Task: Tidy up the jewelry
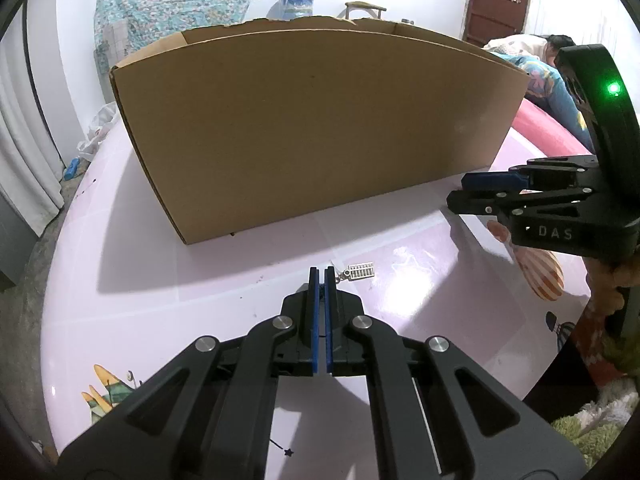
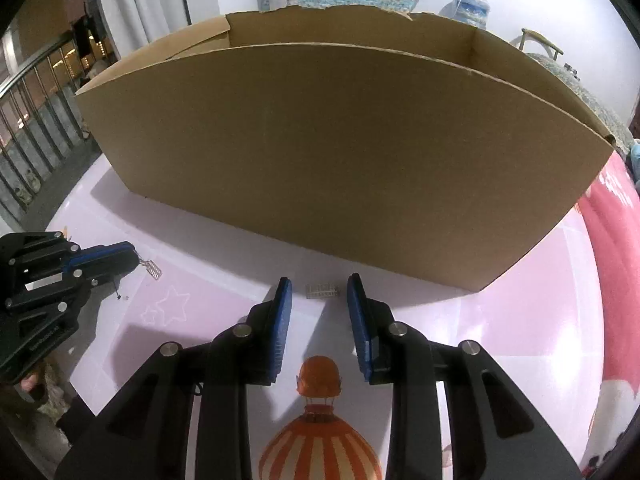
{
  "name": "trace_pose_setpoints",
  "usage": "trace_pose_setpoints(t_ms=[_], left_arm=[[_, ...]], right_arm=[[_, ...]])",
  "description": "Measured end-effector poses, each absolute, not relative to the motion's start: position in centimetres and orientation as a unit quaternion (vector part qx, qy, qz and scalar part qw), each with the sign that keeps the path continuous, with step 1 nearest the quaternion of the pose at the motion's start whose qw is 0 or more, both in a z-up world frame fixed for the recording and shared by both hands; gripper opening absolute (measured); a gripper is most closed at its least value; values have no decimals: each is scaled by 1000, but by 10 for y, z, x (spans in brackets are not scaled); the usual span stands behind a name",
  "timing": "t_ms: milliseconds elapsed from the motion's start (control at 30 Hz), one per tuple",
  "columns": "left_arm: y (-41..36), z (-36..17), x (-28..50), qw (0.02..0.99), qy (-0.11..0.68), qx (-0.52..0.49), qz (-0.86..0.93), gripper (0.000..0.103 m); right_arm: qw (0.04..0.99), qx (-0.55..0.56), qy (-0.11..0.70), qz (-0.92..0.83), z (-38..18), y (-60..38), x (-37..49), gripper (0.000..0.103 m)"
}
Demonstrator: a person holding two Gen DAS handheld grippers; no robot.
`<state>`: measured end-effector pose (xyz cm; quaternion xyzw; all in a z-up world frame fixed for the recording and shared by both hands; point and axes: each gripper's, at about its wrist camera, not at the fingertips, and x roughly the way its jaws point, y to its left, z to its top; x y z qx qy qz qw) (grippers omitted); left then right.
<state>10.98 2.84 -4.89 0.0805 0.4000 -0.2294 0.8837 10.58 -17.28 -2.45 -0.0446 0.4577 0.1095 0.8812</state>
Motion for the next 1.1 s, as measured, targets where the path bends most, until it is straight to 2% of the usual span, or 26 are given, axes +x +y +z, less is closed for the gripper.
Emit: trace_pose_setpoints(t_ms=[167, 267, 633, 667, 1100], left_arm=[[29, -49, 110, 884, 400, 80, -229, 2], [29, -49, 110, 884, 399, 79, -229, 2], [27, -50, 107, 886, 397, 82, -227, 2], [27, -50, 107, 886, 397, 82, -227, 2], [24, -48, 105, 887, 395, 84, -224, 2]], right_arm=[[880, -44, 458, 113, -25, -172, 105, 22], [879, -39, 460, 121, -25, -170, 106, 13], [881, -23, 457, 119, -25, -177, 99, 10], [882, -22, 456, 119, -25, -176, 98, 2], [880, -4, 457, 129, -20, -181, 90, 2]])
